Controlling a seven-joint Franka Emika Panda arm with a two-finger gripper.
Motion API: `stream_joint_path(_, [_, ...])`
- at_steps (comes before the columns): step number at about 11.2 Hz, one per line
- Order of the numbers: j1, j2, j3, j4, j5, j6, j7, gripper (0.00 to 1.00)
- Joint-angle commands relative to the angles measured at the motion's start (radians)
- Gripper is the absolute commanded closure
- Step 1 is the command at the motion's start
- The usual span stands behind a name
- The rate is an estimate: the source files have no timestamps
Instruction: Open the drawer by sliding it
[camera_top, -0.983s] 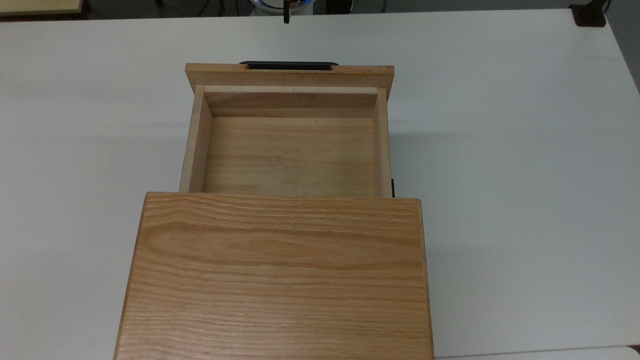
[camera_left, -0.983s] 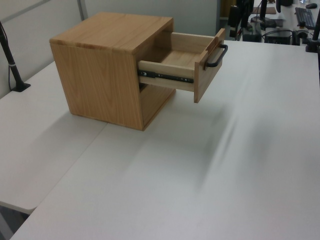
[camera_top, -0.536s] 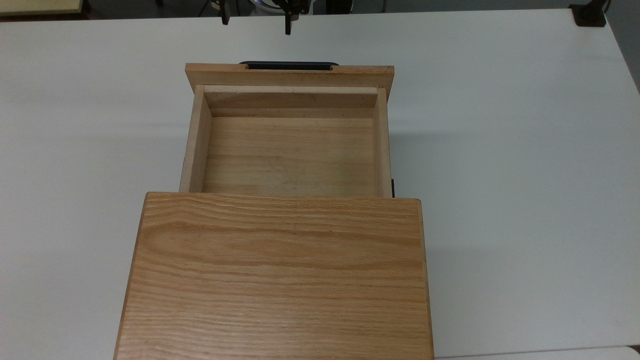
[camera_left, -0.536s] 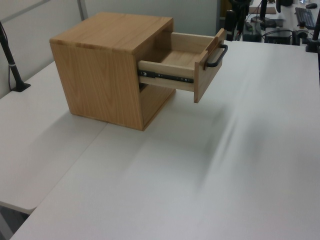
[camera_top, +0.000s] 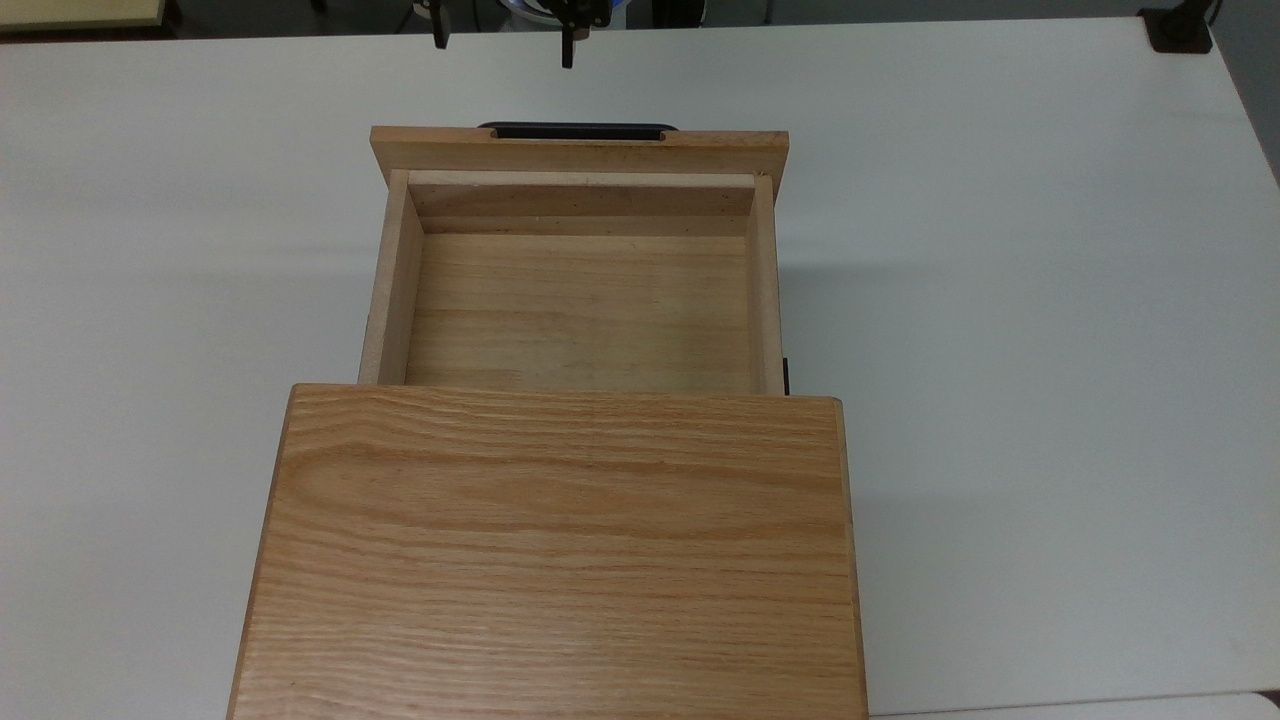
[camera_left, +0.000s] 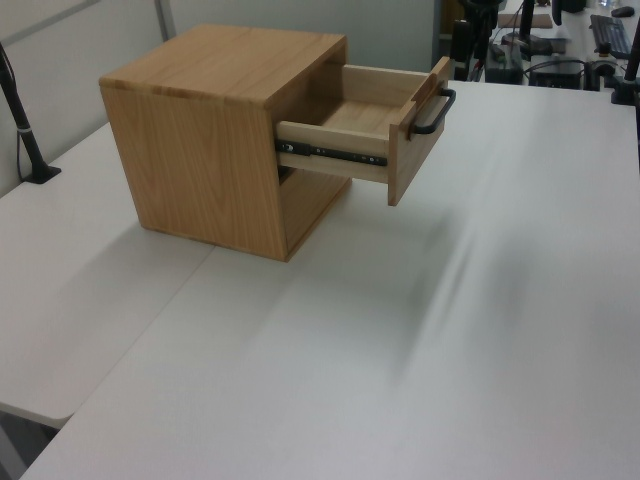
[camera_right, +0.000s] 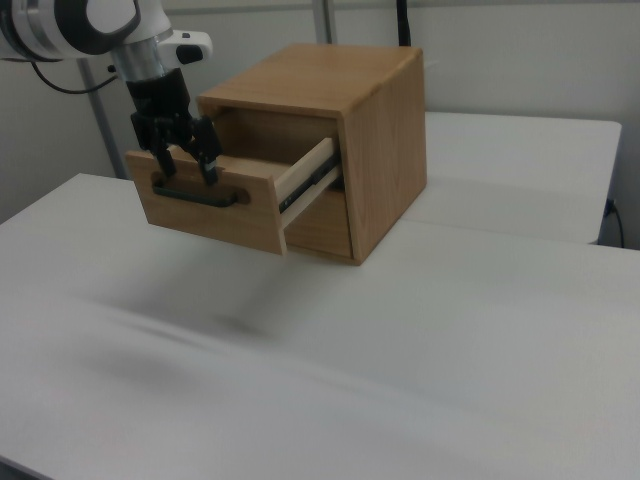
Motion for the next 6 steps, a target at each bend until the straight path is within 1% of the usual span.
stream_joint_path(1, [0.022,0.006,-0.015,0.037,-0.002,-0.069,-0.089,0.00])
stream_joint_path(6, [0.019,0.001,-0.015,0.036,0.007,-0.067,-0.085,0.00])
